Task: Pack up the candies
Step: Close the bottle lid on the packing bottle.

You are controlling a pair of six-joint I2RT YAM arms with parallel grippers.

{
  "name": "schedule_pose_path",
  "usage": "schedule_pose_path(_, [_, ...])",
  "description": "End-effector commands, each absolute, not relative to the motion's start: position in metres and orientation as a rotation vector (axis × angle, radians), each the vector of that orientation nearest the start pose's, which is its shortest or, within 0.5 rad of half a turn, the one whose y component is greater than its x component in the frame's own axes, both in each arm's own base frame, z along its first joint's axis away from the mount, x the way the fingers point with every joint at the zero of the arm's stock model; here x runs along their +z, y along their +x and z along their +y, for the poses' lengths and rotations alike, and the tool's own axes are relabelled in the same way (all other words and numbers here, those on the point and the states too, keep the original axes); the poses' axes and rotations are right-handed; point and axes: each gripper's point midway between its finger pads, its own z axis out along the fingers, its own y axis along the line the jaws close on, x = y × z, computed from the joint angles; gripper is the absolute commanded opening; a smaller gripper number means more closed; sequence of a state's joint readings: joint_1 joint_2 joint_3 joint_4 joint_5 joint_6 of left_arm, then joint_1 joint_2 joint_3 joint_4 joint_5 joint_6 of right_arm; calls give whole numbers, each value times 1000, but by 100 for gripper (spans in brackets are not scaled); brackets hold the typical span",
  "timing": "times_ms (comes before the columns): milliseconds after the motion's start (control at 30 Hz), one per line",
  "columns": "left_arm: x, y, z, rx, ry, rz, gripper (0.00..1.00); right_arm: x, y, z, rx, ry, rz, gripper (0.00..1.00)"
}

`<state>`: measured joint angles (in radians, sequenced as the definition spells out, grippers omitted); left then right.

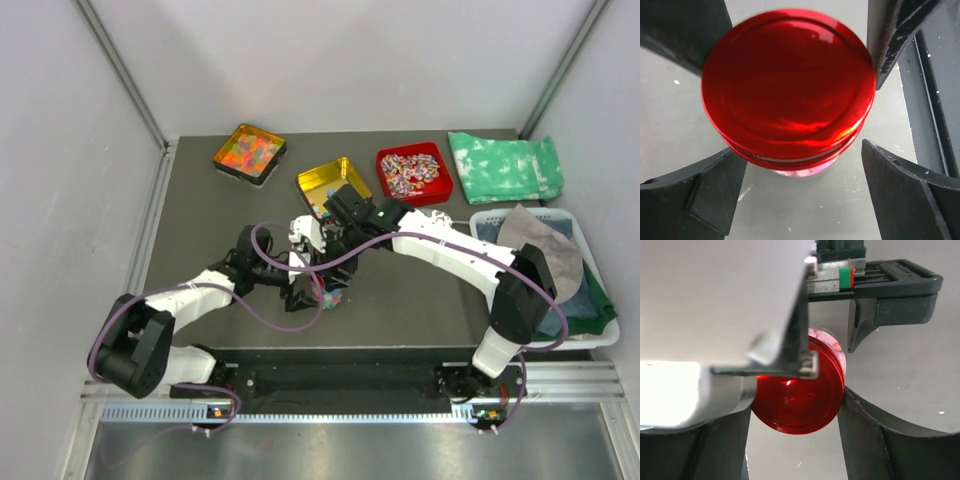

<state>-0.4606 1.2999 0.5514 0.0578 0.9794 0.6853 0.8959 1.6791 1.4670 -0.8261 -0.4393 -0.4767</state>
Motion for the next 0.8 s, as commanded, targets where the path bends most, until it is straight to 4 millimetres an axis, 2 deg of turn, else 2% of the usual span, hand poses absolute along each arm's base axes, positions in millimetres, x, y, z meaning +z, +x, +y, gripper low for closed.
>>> schedule_pose_path(0, [102,212,-259,-972,1457,1346,99,149,197,348,749,-1786,1927,44])
schedule_pose_path(233, [92,213,-258,-962,1381,1379,99,148,199,347,744,-1778,1931,45])
schedule_pose_path(533, [65,211,-260,-940,1377,1407,99,143,201,339,714,-1782,1956,46])
schedule_pose_path(700, [77,216,-266,-906,1315,1362,99,145,202,329,670,-1787,1957,47])
schedule_pose_path(767, [73,216,-270,-910,1308,1374,99,146,204,324,662,-1780,1961,47])
